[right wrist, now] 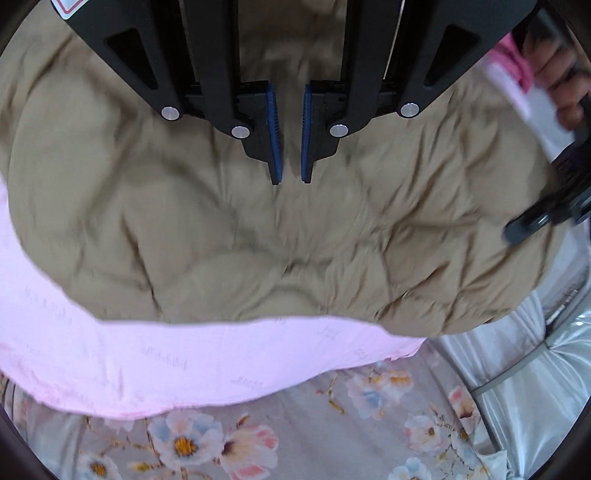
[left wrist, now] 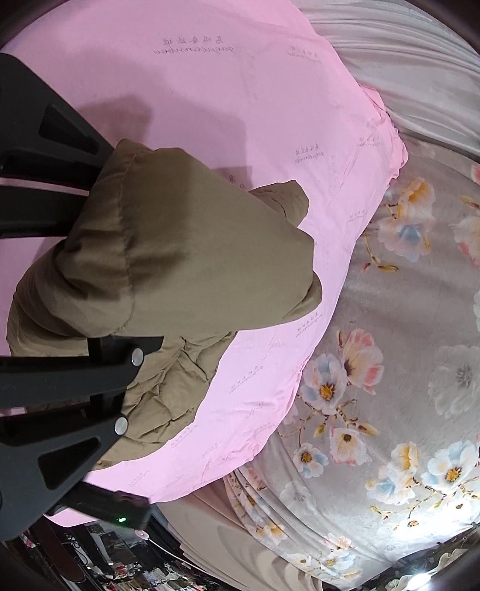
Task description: Fold large clothes
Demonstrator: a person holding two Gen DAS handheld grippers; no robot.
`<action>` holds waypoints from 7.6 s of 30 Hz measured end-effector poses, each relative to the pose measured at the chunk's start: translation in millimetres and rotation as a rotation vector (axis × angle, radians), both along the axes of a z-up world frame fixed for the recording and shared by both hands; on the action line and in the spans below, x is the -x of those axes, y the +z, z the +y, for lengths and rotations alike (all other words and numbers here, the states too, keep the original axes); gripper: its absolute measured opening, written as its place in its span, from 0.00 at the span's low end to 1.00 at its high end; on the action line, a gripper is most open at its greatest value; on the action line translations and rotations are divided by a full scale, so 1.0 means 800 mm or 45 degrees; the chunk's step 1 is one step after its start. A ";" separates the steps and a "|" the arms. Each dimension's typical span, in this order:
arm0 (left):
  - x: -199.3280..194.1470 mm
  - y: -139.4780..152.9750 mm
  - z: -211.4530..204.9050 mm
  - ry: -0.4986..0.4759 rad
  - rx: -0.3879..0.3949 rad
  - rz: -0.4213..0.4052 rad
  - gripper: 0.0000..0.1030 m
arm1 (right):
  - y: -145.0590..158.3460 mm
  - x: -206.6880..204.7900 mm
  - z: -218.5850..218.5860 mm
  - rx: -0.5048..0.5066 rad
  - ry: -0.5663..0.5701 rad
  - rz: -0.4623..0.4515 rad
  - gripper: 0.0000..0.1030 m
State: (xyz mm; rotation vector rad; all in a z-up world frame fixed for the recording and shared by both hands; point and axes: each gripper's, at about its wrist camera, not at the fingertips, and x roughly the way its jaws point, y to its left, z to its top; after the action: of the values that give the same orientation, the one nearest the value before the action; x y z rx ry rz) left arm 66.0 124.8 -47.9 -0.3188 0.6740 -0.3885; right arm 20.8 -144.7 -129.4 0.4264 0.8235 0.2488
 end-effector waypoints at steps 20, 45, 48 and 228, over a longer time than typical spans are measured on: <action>0.071 0.066 -0.133 -0.378 -0.172 -0.248 0.17 | -0.021 -0.014 0.070 -0.168 0.234 0.049 0.06; 0.119 0.036 -0.273 -0.749 -0.334 -0.235 0.17 | -0.057 0.051 -0.107 -0.416 -0.114 0.022 0.03; 0.116 0.016 -0.295 -0.793 -0.348 -0.175 0.17 | -0.041 0.089 -0.139 -0.435 -0.186 -0.011 0.04; -0.016 -0.112 -0.159 -0.319 -0.244 0.412 0.89 | 0.024 0.123 -0.216 -0.190 -0.269 0.192 0.62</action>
State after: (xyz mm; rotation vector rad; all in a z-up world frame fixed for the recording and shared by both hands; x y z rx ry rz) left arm 78.7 -2.7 -137.2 -0.1141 1.0664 -0.5119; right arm -77.5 -317.2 -110.2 0.6742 0.9031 0.0819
